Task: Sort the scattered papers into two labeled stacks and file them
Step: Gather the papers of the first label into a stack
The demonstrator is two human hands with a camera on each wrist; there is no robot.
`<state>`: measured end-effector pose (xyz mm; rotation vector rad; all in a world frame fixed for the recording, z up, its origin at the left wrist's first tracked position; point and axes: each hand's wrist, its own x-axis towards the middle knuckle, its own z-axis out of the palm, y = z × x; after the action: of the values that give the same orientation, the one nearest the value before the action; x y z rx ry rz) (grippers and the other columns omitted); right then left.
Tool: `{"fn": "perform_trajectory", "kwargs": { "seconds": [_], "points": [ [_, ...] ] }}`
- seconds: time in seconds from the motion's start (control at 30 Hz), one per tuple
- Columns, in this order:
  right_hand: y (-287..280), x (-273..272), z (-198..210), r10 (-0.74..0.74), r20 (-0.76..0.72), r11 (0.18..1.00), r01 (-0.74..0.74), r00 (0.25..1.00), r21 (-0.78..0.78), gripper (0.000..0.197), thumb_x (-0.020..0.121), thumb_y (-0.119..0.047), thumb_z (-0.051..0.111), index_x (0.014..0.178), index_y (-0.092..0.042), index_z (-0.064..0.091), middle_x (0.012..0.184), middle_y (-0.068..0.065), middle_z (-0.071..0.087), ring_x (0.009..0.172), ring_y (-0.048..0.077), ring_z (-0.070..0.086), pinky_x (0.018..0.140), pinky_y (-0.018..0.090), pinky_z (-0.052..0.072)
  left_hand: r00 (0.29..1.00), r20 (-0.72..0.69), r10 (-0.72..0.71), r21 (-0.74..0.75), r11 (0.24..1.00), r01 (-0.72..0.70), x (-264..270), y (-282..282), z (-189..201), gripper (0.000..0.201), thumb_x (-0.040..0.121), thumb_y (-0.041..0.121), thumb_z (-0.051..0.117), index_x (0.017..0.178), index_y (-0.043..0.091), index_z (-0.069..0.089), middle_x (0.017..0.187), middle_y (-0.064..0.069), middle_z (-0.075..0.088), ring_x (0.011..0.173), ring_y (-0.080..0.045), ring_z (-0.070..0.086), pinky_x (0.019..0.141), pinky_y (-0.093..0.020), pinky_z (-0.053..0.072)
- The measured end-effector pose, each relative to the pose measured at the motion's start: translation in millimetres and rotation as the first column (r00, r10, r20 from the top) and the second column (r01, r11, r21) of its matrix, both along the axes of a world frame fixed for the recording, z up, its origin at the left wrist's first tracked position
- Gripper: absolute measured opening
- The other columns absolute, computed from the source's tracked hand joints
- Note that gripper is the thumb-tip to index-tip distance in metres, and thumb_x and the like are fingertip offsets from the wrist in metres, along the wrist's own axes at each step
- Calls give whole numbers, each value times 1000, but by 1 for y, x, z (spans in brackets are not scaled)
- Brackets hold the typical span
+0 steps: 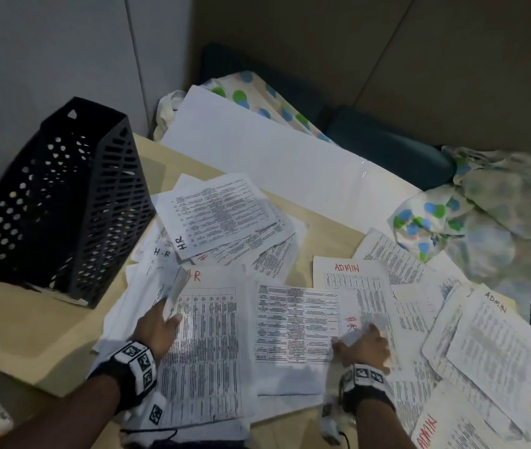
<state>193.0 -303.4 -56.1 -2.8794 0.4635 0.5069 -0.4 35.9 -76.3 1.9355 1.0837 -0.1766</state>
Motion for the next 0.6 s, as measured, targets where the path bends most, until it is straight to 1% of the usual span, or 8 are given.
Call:
{"fn": "perform_trajectory", "kwargs": {
  "seconds": [0.03,0.1,0.23,0.3,0.37,0.4,0.5,0.6],
  "points": [
    [-11,-1,1,-7,-49,1000,7,999,6,98,68,-45,80,143,-12,26,146,17,33,133,38,35,103,56,35,1000,-3,-4,-9,1000,4,-2,1,-2,50,93,29,55,139,13,42,137,-15,53,124,-35,51,103,-41,39],
    [-25,1,-1,19,-96,994,-9,995,108,99,66,-41,83,142,-10,27,143,17,41,129,38,42,103,53,39,1000,-9,4,-8,1000,-4,-3,1,-4,49,93,29,55,138,12,44,137,-14,53,125,-35,49,103,-42,38],
    [-36,5,4,117,-85,961,-91,990,262,43,79,-9,71,118,-10,52,110,14,66,94,30,61,85,39,50,999,-38,23,-2,1000,-23,1,3,-10,42,92,30,55,129,12,49,127,-17,59,113,-37,55,97,-43,44],
    [-43,6,13,159,-26,947,-145,987,287,18,83,-4,61,96,-16,59,97,9,69,82,25,60,71,29,46,999,-38,21,0,1000,-21,2,4,-11,37,92,29,55,124,10,51,121,-18,61,108,-37,57,95,-44,45],
    [-52,11,23,149,59,935,-160,987,315,22,83,0,59,77,-22,59,86,6,69,83,26,64,60,23,40,999,-36,4,12,1000,-4,2,4,-11,33,92,27,55,119,10,52,117,-20,62,104,-37,58,92,-43,46],
    [-58,13,28,117,104,924,-146,988,354,26,81,3,60,74,-22,60,86,5,69,87,26,65,62,23,41,999,-41,-8,19,1000,9,1,4,-10,32,92,26,55,119,10,53,116,-20,63,103,-38,58,90,-42,45],
    [-69,18,41,20,201,881,-112,979,459,20,79,0,66,77,-19,66,99,4,68,94,24,63,80,30,45,999,-34,-21,30,999,22,2,3,-9,36,92,23,56,126,11,51,118,-19,62,106,-38,57,85,-37,40],
    [-70,17,55,-4,257,863,-126,967,489,3,86,-12,65,85,-16,65,83,6,67,86,28,63,70,29,41,999,-35,-27,27,999,28,2,2,-7,37,93,24,55,127,11,50,121,-20,61,108,-39,56,86,-38,40]
  ]
}}
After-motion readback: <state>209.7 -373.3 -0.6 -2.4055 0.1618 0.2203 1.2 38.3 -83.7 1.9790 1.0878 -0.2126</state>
